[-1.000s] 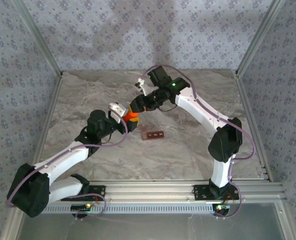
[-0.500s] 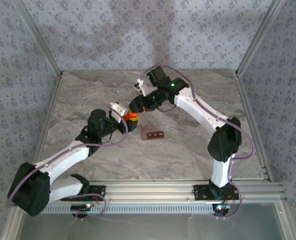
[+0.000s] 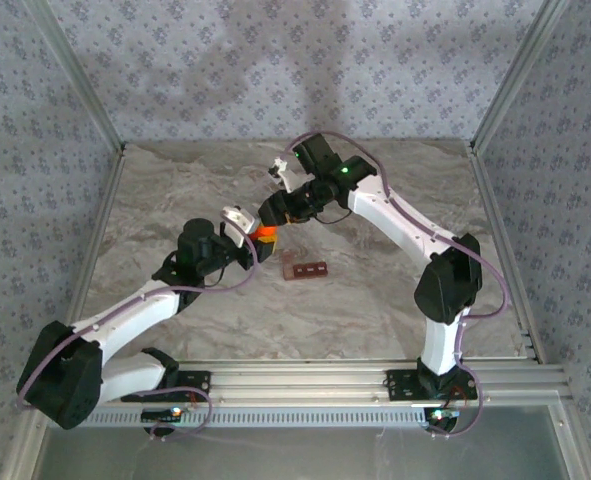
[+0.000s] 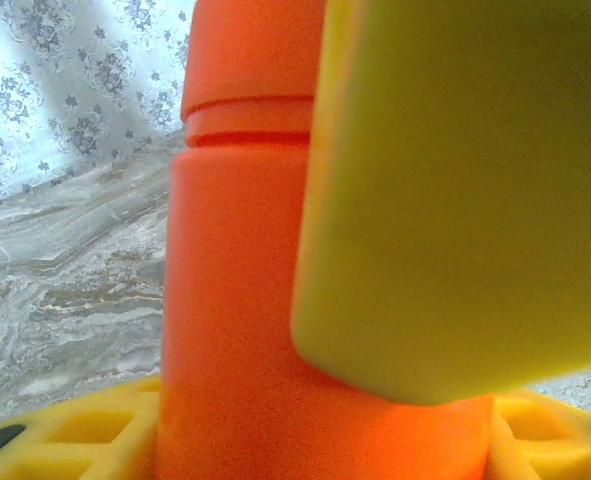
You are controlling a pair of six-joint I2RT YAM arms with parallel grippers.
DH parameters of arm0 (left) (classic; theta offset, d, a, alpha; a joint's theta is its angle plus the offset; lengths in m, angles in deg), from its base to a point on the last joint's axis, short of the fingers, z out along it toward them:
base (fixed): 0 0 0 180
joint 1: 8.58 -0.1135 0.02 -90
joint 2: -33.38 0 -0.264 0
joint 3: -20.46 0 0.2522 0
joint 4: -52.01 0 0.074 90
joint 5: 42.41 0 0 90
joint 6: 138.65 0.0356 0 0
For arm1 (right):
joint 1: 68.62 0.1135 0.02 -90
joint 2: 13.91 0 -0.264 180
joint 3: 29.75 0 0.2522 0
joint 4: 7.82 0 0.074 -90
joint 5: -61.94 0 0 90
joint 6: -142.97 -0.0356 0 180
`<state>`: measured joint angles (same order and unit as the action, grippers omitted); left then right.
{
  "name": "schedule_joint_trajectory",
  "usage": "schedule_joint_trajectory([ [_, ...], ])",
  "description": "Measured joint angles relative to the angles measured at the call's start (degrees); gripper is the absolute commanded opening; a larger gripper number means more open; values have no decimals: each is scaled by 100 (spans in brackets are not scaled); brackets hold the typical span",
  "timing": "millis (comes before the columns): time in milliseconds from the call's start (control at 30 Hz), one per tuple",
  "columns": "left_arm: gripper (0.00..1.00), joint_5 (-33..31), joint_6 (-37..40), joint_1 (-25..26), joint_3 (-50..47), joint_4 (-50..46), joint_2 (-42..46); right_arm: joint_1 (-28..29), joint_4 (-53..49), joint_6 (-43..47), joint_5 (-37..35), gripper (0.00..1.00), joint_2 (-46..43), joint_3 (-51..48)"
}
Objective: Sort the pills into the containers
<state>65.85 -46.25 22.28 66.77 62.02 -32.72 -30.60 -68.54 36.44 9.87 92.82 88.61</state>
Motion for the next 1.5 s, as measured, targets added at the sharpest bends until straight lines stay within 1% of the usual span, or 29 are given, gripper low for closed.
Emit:
schedule_joint_trajectory([
  [67,24,0,-2,0,0,-7,0,-9,2,-7,2,50,0,-11],
  [167,16,0,-4,0,0,-7,2,-50,24,-57,33,63,0,-31],
  [267,9,-28,-52,0,2,-31,11,-118,173,-173,87,74,-46,-157],
  [367,5,-109,-120,-17,4,-146,26,-334,306,-293,179,80,-256,-420],
  [433,4,-116,-146,-28,7,-223,44,-501,376,-354,195,82,-487,-597],
  [533,0,-116,-164,-39,20,-302,83,-761,492,-424,203,83,-942,-922],
  [633,0,-111,-192,-48,151,-466,85,-1025,796,-640,188,83,-1451,-1342],
  [800,0,-109,-251,-48,424,-769,85,-1113,1600,-1314,-393,84,-1987,-2083],
  [967,0,-35,-291,-48,531,-933,85,-1012,2312,-1943,-975,84,-2022,-2424],
  [1100,0,120,-293,-48,531,-1058,83,-754,2761,-2216,-1285,84,-2017,-2424],
  [1267,0,256,-310,-48,531,-1080,61,-448,3086,-2406,-1456,83,-1921,-2420],
  [1500,0,323,-358,-48,535,-1075,-90,-201,3213,-2500,-1528,80,-1624,-2417],
])
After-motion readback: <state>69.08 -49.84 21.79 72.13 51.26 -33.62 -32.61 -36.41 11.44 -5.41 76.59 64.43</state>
